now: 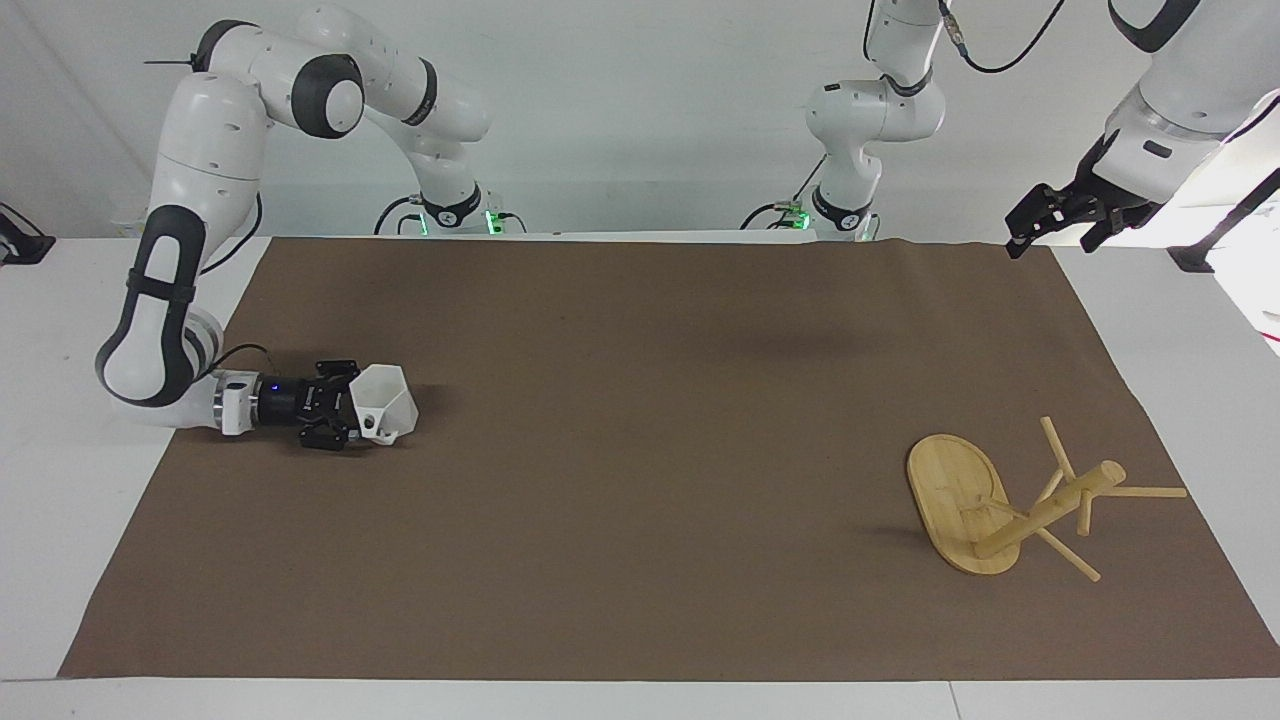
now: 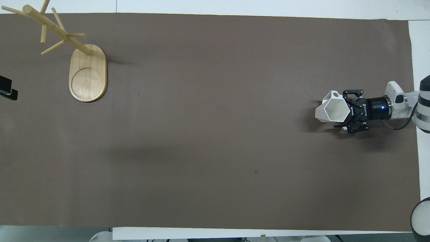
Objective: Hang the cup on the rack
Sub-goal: 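Close the right gripper on the white cup's rim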
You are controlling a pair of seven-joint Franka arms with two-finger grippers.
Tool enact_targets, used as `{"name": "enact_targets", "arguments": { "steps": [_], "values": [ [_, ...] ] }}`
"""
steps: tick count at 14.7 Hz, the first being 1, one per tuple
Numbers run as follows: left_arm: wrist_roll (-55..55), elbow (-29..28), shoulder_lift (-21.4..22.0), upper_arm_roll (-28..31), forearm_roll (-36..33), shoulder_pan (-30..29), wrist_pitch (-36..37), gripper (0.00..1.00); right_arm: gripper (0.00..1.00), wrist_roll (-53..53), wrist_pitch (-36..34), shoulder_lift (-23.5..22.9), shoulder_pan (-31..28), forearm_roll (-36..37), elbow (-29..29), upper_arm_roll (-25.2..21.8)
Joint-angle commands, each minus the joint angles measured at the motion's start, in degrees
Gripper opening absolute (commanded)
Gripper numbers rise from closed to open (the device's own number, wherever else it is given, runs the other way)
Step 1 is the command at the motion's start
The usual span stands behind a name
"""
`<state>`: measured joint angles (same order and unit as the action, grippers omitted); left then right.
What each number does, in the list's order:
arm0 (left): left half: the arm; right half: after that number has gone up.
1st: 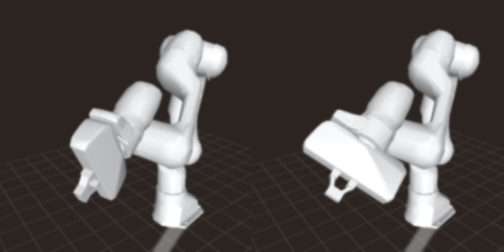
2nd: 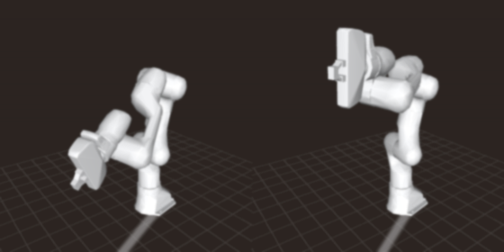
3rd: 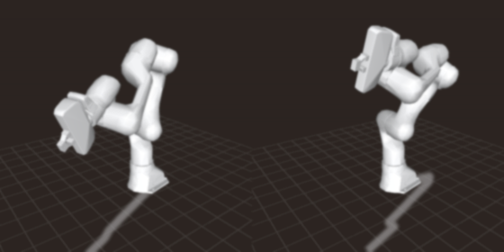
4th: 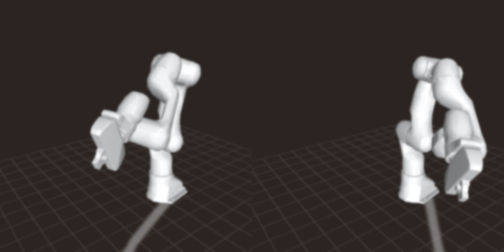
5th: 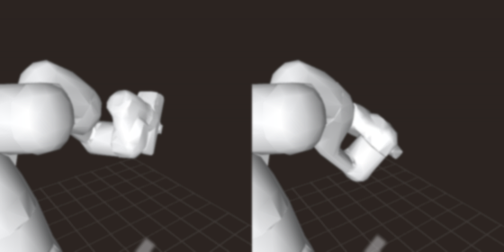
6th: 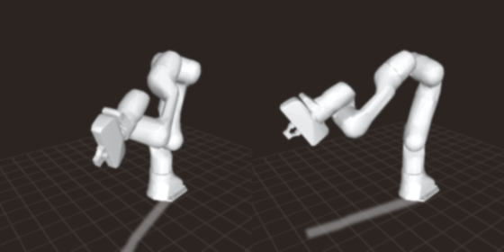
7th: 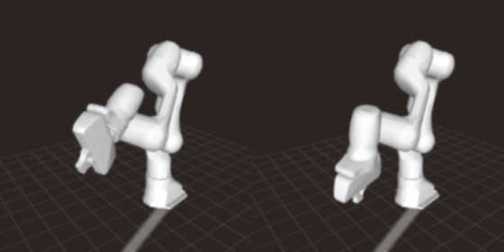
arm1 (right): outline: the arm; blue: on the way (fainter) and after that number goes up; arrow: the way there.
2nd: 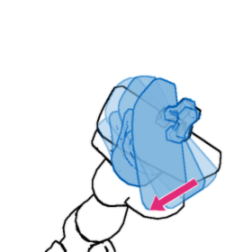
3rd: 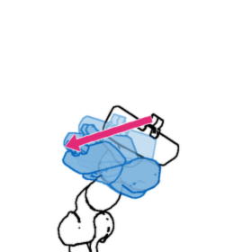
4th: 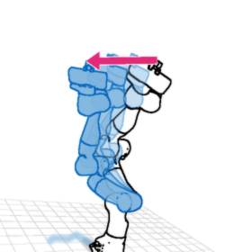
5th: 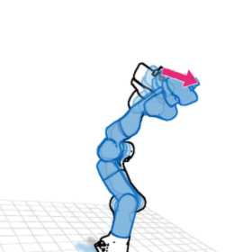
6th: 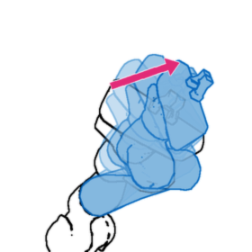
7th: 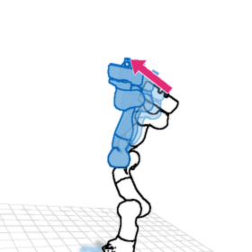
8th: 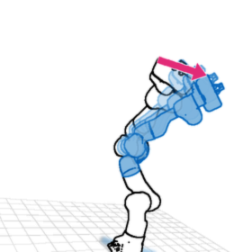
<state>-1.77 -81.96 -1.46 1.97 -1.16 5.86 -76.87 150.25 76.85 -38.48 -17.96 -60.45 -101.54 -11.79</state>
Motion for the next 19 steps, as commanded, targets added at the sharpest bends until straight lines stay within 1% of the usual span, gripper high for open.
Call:
{"name": "enact_targets", "arguments": {
  "steps": [1,5,8,9,10,11,13,14,15,16,17,18,19],
  "values": [
    [0.1,-1.8,1.2,-0.7,-1.1,-0.6,0.0,1.0,1.0,1.1,1.2,2.0,0.2,-1.3,-2.8,0.0],
    [0.1,-1.8,1.2,-0.6,-1.1,-0.5,-0.2,1.0,1.0,1.3,1.2,2.4,0.6,-1.8,-4.5,0.0],
    [0.1,-1.8,1.2,-0.7,-1.1,-0.6,-0.3,1.0,1.0,2.3,1.2,2.5,1.0,-1.8,-4.6,0.0],
    [0.1,-1.9,1.2,-0.7,-1.1,-0.6,-0.3,1.0,0.99,2.3,1.2,2.5,1.2,-1.8,-4.8,0.0],
    [0.0,-2.0,1.2,-0.6,-1.1,-0.6,-0.3,1.0,0.95,2.3,1.2,2.5,1.6,-1.8,-4.8,0.0],
    [0.1,-2.0,1.2,-0.7,-1.1,-0.6,-0.3,1.0,0.88,2.3,1.2,2.5,1.9,-1.9,-4.8,0.0],
    [0.1,-2.0,1.2,-0.7,-1.1,-0.6,-0.4,1.0,0.62,2.3,1.2,2.5,2.0,-2.0,-4.8,0.0],
    [0.1,-2.0,1.2,-0.6,-1.1,-0.6,-0.4,1.0,0.45,2.2,1.3,2.5,2.1,-2.0,-4.7,0.0],
    [0.1,-2.0,1.2,-0.7,-1.1,-0.6,-0.4,1.0,0.33,2.2,1.3,2.5,2.8,-2.0,-4.6,0.0],
    [0.1,-2.0,1.2,-0.7,-1.1,-0.6,-0.4,1.0,0.25,2.2,1.3,2.5,3.1,-2.0,-4.5,0.0],
    [0.1,-2.0,1.2,-0.7,-1.1,-0.6,-0.4,1.0,0.19,2.2,1.3,2.5,3.5,-1.9,-4.5,0.0],
    [0.1,-2.0,1.2,-0.6,-1.1,-0.7,-0.4,1.0,0.16,2.2,1.2,2.5,4.2,-1.9,-4.5,0.0],
    [0.1,-2.0,1.2,-0.6,-1.1,-0.7,-0.4,1.0,0.16,2.2,1.1,2.5,4.4,-1.9,-4.4,0.0]
  ]
}}
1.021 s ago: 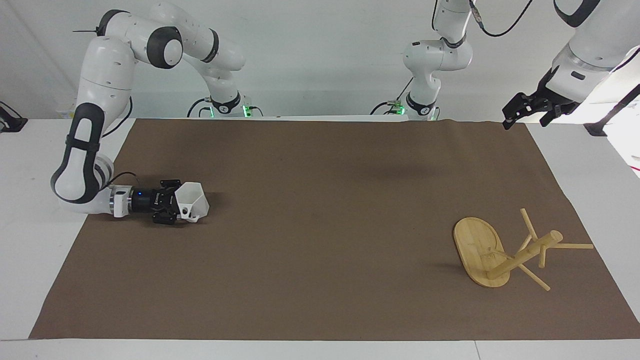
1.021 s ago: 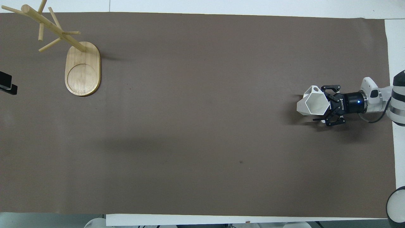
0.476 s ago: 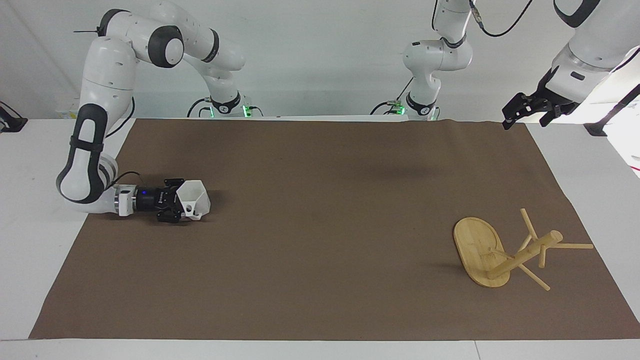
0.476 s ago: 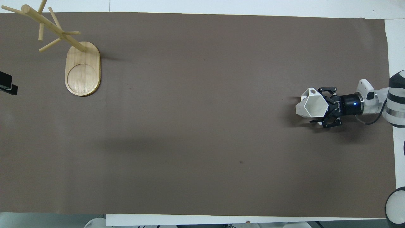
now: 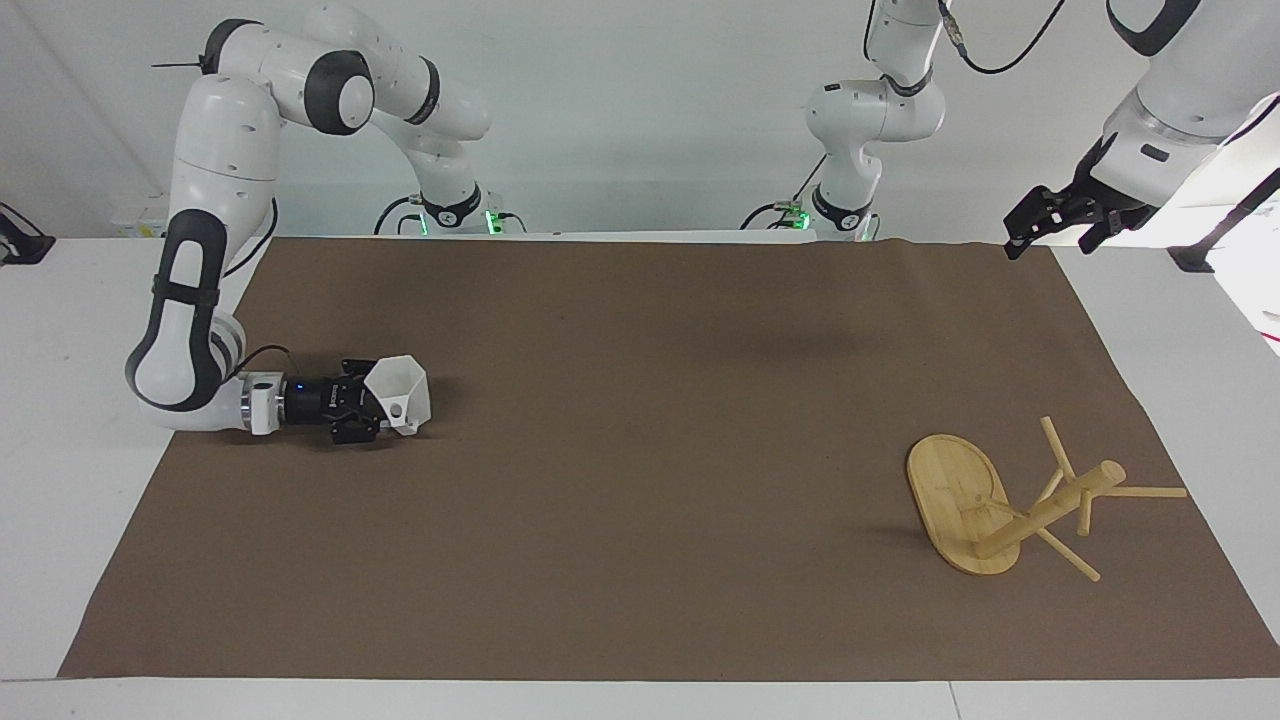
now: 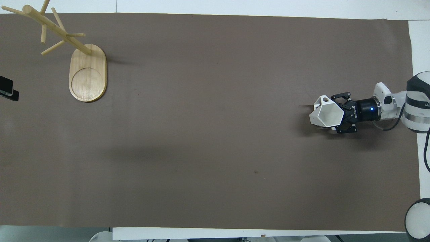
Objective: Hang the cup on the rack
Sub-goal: 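Carry the cup toward the center while the left gripper approaches it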
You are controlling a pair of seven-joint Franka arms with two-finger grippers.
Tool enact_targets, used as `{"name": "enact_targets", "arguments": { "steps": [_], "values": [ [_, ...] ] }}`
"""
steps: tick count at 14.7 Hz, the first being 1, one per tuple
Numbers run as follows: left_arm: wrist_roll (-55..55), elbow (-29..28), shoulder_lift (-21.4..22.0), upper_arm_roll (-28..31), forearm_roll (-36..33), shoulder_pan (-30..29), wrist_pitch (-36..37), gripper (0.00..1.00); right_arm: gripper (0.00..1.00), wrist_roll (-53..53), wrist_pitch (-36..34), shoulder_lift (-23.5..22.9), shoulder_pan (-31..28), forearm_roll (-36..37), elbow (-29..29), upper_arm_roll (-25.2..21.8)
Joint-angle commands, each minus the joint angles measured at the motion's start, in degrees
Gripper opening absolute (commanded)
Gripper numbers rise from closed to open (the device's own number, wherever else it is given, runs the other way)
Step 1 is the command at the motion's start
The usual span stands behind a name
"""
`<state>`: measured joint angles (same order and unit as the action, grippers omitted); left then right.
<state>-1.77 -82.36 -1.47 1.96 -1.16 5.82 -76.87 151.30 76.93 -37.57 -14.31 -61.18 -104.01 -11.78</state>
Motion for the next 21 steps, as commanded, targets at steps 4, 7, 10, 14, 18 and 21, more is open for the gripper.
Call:
{"name": "enact_targets", "arguments": {
  "steps": [4,7,10,14,18,21],
  "values": [
    [0.3,-1.6,1.2,-0.6,-0.8,-0.6,-0.7,1.0,0.16,0.1,1.1,3.7,3.9,-4.1,-1.7,0.1],
    [-3.5,-1.8,1.2,-0.7,0.9,0.5,-3.9,1.0,0.14,-4.8,2.3,6.7,7.7,-7.5,-1.8,0.1],
    [-16.2,-5.7,2.3,-1.2,2.1,5.9,-10.0,1.0,0.14,-11.0,5.7,7.4,14.3,-15.0,-2.1,0.1],
    [-34.3,-11.0,2.8,-1.2,2.1,13.6,-18.5,1.0,0.14,-16.7,14.5,7.9,24.0,-25.4,-1.9,0.1],
    [-49.1,-12.0,-0.4,-1.2,2.1,20.5,-26.6,1.0,0.15,-23.0,23.1,9.5,34.1,-34.3,-1.9,0.0],
    [-57.8,-10.6,-4.3,-1.1,2.2,24.8,-30.3,1.0,0.15,-26.2,28.0,10.8,40.4,-37.0,-1.7,0.0]
  ]
}}
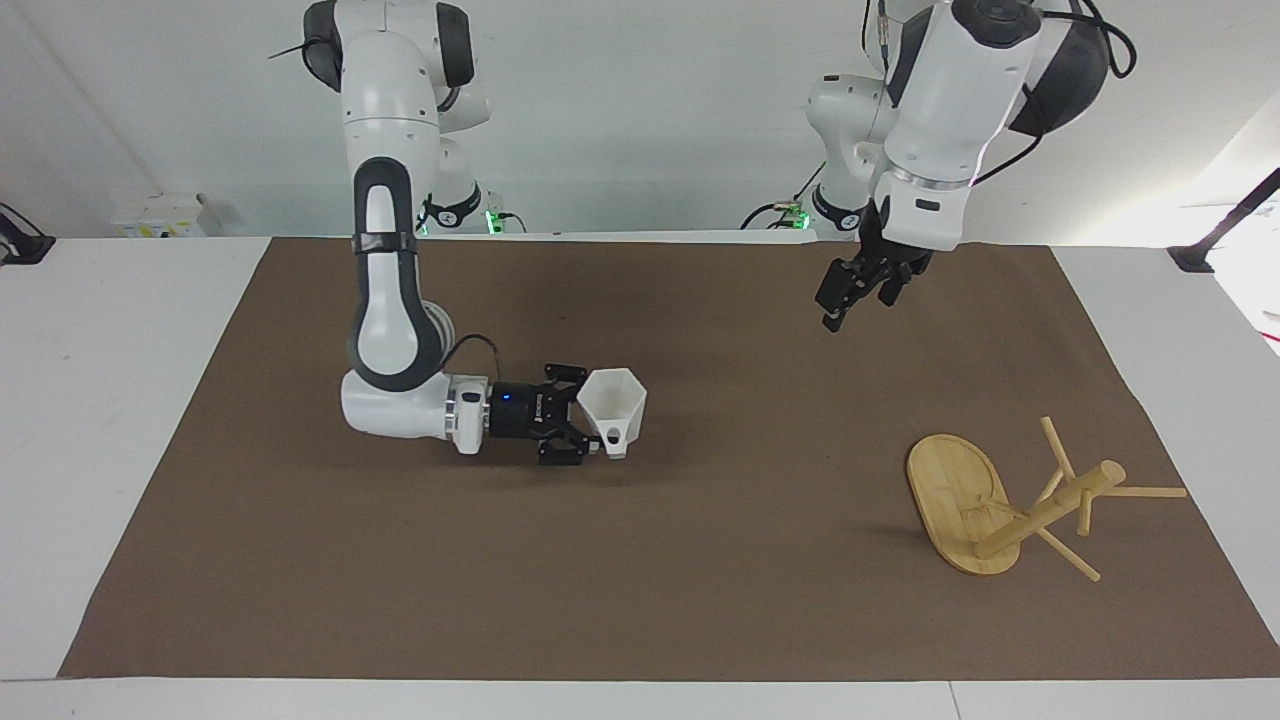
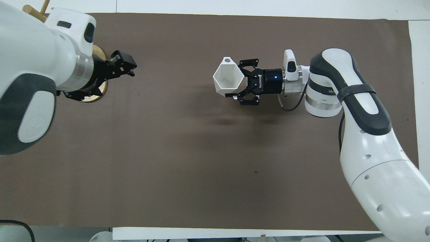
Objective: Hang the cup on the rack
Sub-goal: 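Carry the cup toward the center while the left gripper approaches it, then grasp the cup with the left gripper while the right gripper releases it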
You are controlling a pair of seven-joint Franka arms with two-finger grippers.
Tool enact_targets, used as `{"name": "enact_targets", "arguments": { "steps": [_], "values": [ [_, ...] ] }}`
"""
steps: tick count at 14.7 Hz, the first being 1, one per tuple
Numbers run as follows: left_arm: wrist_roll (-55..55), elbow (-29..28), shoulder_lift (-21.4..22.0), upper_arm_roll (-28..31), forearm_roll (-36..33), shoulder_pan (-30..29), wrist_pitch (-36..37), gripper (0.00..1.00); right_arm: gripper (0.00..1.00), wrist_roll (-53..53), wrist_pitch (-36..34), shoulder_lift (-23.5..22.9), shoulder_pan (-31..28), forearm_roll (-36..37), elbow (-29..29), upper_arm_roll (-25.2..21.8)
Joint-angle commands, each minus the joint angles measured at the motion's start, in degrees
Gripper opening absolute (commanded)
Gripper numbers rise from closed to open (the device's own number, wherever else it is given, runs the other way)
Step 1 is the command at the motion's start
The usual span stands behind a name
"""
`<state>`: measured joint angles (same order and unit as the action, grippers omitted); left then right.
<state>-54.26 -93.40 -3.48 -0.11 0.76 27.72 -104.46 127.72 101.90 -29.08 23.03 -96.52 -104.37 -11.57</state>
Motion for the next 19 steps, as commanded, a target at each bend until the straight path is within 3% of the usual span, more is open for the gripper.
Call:
{"name": "enact_targets", "arguments": {
  "steps": [1,3,13,16,17,18,19],
  "values": [
    [-7.5,2.0,-4.2,1.0,0.3,3.7,-3.2,1.0,0.15,-2.8,5.6,2.6,4.6,-1.7,-1.4,-0.2],
    [-11.1,4.4,-7.0,0.9,0.4,4.4,-3.2,1.0,0.15,-2.0,8.1,2.9,6.5,-2.4,-1.2,-0.1],
    [-12.3,1.2,-8.2,0.7,2.6,8.0,-5.1,0.99,0.15,0.3,14.2,2.9,10.0,-5.2,-0.9,0.1],
    [-11.7,0.8,-9.2,0.7,2.6,8.5,-6.7,0.93,0.15,0.3,14.2,2.8,9.9,-5.8,-0.7,0.1],
    [-9.9,0.7,-9.4,0.7,2.9,8.2,-6.7,0.87,0.15,0.3,14.2,2.8,10.0,-6.7,-0.7,0.1],
    [-8.2,0.7,-9.6,0.7,4.7,8.1,-6.7,0.69,0.15,0.3,14.2,2.8,10.0,-7.0,-0.7,0.1],
    [-7.5,0.7,-9.9,0.7,5.9,7.9,-6.5,0.3,0.15,0.3,14.3,2.8,10.0,-7.1,-0.7,0.1]
  ]
}}
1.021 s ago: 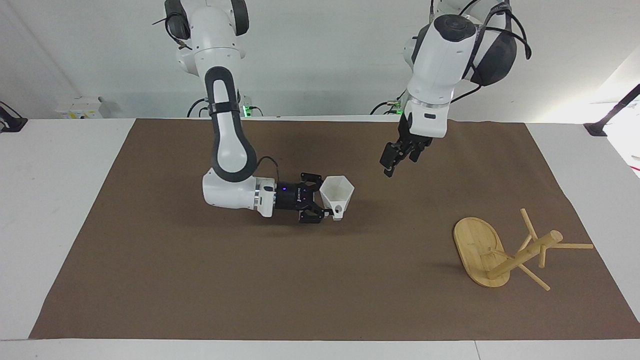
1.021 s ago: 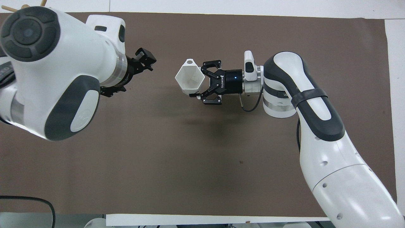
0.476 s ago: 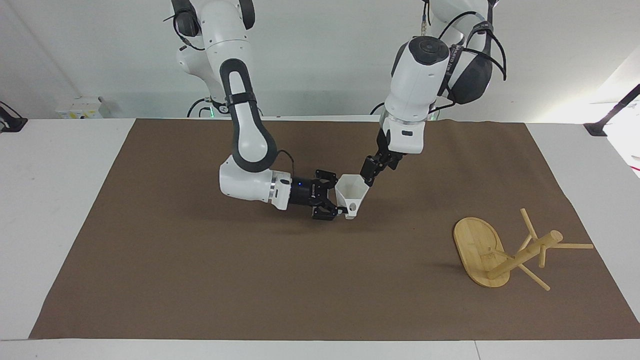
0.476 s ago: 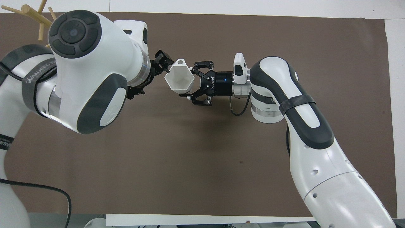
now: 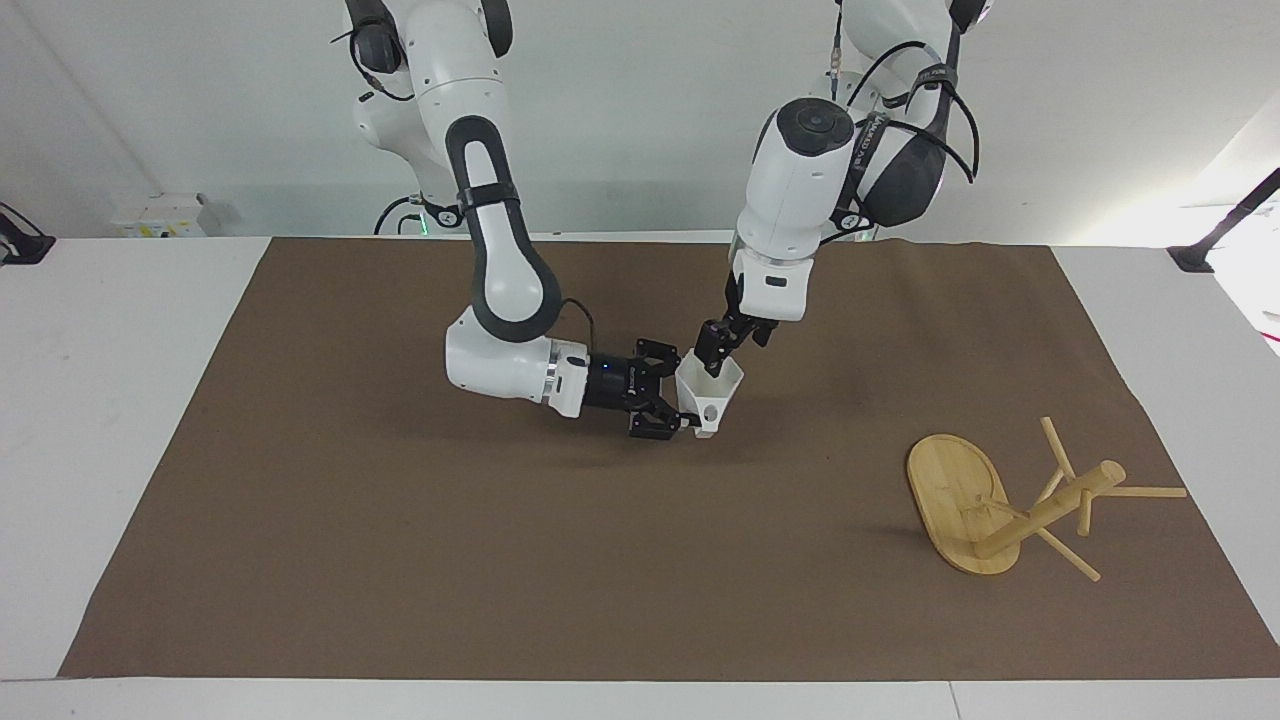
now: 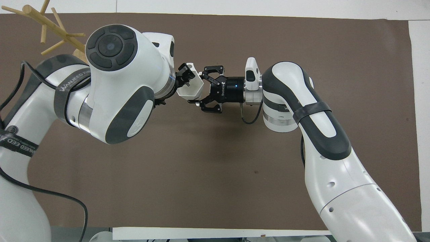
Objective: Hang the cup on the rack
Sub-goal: 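Grasp the cup with the left gripper while the right gripper releases it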
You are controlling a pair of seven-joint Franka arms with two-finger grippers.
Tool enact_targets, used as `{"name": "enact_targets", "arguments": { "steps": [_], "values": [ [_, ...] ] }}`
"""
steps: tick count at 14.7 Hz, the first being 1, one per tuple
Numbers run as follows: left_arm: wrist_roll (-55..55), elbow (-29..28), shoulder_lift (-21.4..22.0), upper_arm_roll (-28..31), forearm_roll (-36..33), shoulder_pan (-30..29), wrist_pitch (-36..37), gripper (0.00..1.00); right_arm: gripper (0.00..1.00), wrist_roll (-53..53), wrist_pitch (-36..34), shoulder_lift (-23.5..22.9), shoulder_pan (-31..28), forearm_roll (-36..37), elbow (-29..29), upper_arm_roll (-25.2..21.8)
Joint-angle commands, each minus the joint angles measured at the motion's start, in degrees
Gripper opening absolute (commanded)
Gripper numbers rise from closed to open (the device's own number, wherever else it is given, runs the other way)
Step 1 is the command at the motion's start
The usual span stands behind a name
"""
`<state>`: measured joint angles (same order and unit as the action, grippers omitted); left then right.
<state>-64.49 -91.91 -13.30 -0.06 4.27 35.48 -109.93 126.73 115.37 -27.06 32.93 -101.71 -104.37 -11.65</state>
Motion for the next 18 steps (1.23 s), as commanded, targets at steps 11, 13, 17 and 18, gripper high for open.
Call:
{"name": "enact_targets", "arguments": {
  "steps": [11,13,17,18],
  "values": [
    [7.1,0.1,-0.7,1.3,3.2,-3.0,-2.3,0.0,1.0,1.0,1.8,0.8,-0.1,-4.1,-0.7,0.2],
    [5.4,1.2,-1.2,1.6,2.8,-3.1,-2.9,0.0,1.0,0.8,0.7,1.0,-1.4,-3.9,-0.7,0.1],
    [-4.4,-1.2,-0.3,1.6,-5.3,-5.0,-13.1,0.0,1.0,0.2,-7.2,1.0,-7.8,-0.8,-0.5,0.0],
    [-5.1,-1.3,-0.2,1.6,-5.3,-6.3,-15.7,0.0,1.0,0.1,-8.9,1.0,-10.2,3.0,0.6,0.0]
  ]
}}
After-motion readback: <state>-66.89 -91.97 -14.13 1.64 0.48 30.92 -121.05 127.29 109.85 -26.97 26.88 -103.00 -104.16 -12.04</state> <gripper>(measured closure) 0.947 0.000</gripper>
